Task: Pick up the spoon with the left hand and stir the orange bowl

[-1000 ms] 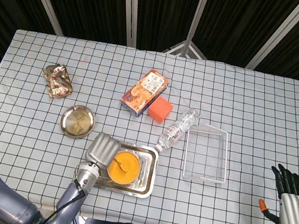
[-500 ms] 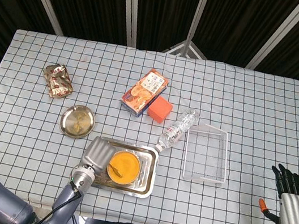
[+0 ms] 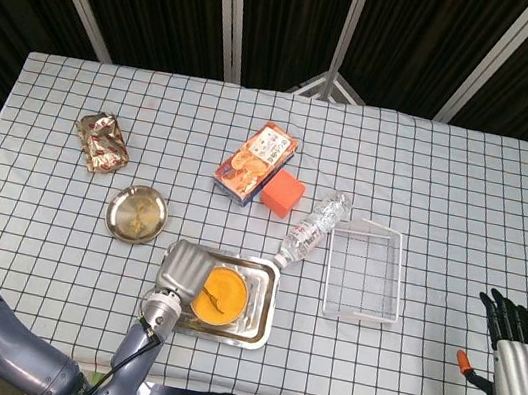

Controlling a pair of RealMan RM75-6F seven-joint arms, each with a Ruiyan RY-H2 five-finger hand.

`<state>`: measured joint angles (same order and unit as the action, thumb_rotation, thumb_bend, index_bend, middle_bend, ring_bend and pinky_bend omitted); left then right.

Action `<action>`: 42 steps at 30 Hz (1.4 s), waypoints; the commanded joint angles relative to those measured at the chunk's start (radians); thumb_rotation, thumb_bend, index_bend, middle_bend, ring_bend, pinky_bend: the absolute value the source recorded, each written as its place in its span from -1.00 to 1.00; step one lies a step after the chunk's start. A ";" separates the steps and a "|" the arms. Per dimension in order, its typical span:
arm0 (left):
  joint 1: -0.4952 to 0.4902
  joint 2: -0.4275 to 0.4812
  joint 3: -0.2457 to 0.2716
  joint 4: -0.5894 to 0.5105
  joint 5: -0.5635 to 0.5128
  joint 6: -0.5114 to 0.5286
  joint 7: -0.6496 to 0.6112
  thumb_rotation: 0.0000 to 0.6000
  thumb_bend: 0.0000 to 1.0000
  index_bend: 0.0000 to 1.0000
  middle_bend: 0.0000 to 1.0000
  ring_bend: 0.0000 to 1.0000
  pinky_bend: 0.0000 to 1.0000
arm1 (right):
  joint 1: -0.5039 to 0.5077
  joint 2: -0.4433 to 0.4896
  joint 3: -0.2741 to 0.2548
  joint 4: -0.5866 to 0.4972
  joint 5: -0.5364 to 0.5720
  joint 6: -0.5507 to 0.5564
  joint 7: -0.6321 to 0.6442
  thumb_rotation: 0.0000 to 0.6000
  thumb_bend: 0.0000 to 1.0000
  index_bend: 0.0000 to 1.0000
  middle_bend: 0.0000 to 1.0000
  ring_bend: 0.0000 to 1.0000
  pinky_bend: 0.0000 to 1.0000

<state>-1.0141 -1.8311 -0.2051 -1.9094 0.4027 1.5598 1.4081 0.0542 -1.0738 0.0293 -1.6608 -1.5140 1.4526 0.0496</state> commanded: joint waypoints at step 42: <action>0.011 0.025 -0.012 0.065 0.064 0.003 -0.065 1.00 0.59 0.75 1.00 0.84 0.93 | 0.002 0.005 -0.001 -0.008 0.005 -0.008 0.011 1.00 -0.28 -1.00 -1.00 -1.00 -1.00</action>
<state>-1.0007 -1.8002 -0.2154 -1.8510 0.4697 1.5621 1.3402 0.0559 -1.0685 0.0286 -1.6690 -1.5088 1.4449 0.0607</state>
